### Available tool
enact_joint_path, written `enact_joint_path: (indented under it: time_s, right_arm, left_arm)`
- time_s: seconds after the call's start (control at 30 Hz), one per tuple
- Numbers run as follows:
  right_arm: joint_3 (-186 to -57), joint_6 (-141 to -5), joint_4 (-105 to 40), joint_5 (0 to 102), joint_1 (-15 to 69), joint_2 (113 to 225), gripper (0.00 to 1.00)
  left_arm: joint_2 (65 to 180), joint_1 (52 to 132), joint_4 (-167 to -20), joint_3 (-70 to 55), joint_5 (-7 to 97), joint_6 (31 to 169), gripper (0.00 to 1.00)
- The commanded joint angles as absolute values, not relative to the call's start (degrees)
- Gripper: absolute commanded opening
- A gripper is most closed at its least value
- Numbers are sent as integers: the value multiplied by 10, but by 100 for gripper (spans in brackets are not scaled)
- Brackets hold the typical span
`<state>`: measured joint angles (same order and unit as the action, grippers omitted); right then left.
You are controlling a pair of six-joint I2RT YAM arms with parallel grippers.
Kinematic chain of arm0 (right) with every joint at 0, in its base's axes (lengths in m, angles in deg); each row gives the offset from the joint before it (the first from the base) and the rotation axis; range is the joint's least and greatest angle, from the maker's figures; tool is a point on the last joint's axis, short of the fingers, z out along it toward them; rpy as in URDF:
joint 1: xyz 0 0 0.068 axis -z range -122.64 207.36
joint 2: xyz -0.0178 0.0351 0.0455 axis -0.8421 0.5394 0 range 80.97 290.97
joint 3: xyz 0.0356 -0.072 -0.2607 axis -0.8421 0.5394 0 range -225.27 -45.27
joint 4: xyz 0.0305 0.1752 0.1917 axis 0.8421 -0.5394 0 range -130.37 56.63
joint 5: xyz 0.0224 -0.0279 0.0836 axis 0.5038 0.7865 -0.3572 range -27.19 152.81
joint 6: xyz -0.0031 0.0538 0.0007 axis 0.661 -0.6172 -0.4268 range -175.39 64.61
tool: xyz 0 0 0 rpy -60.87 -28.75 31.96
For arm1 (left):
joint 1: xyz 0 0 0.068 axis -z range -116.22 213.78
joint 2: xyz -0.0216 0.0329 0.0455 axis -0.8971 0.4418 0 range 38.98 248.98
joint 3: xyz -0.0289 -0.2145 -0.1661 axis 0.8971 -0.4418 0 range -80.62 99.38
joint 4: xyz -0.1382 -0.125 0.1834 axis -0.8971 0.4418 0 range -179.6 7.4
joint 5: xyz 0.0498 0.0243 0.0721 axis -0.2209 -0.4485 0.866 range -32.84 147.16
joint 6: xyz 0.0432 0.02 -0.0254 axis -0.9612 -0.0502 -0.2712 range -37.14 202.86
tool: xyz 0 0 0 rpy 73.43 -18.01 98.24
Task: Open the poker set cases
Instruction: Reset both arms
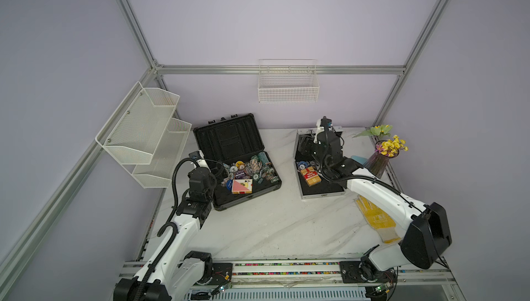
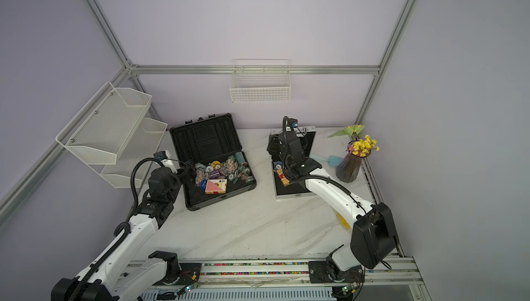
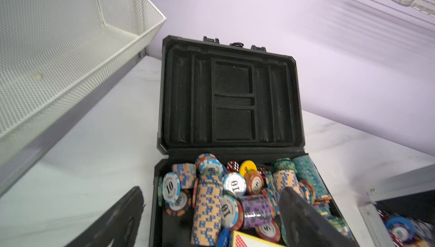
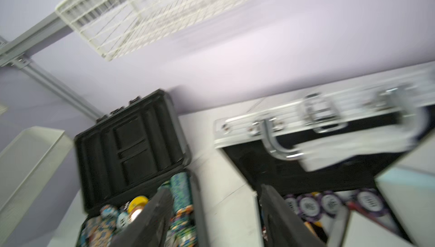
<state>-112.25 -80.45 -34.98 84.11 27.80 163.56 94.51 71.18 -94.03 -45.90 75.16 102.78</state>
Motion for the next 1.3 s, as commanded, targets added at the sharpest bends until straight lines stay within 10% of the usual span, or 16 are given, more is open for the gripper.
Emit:
enact_joint_path:
  time_s: [0.0, 0.43, 1.27]
  right_arm:
    - [-1058, -732, -276, 963, 308, 1599, 65]
    - [-814, -642, -61, 1004, 434, 1583, 66]
    - [-625, -596, 501, 704, 566, 1846, 70]
  left_arm:
    - [944, 714, -1067, -490, 824, 936, 92]
    - [986, 690, -1268, -618, 847, 804, 96]
    - [1131, 577, -1426, -670, 623, 793, 100]
